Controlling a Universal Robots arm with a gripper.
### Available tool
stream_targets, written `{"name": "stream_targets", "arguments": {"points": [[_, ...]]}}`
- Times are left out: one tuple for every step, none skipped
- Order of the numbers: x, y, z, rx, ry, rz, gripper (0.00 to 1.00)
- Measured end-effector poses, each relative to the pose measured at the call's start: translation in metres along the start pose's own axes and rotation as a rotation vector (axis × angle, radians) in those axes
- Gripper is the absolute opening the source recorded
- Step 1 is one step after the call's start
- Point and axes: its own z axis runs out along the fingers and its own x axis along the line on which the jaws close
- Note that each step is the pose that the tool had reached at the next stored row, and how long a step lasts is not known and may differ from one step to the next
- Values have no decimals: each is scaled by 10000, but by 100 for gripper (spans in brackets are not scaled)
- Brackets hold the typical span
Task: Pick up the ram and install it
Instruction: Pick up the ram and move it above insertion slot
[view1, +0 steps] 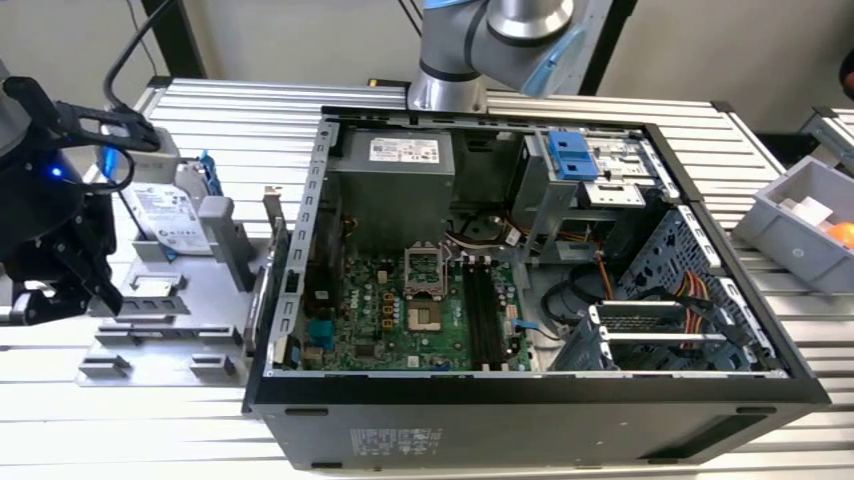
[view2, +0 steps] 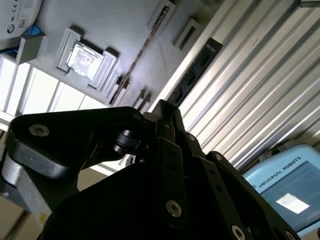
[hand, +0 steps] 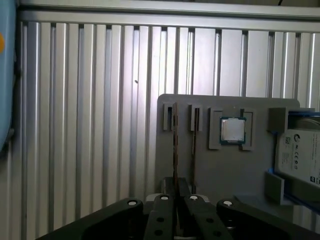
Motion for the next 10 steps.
{"name": "stream_targets", "arguments": {"points": [[0, 0, -14, 0, 1, 0, 0], [0, 0, -27, 0, 0, 0, 0], [0, 1, -39, -2, 1, 0, 0], [-1, 1, -51, -1, 1, 0, 0], [-1, 2, -63, -1, 1, 0, 0], [-1, 2, -74, -1, 1, 0, 0], [-1, 2, -84, -1, 1, 0, 0], [-1, 2, -95, 0, 0, 0, 0], [-1, 3, -107, 0, 0, 0, 0], [-2, 3, -118, -1, 1, 0, 0]]}}
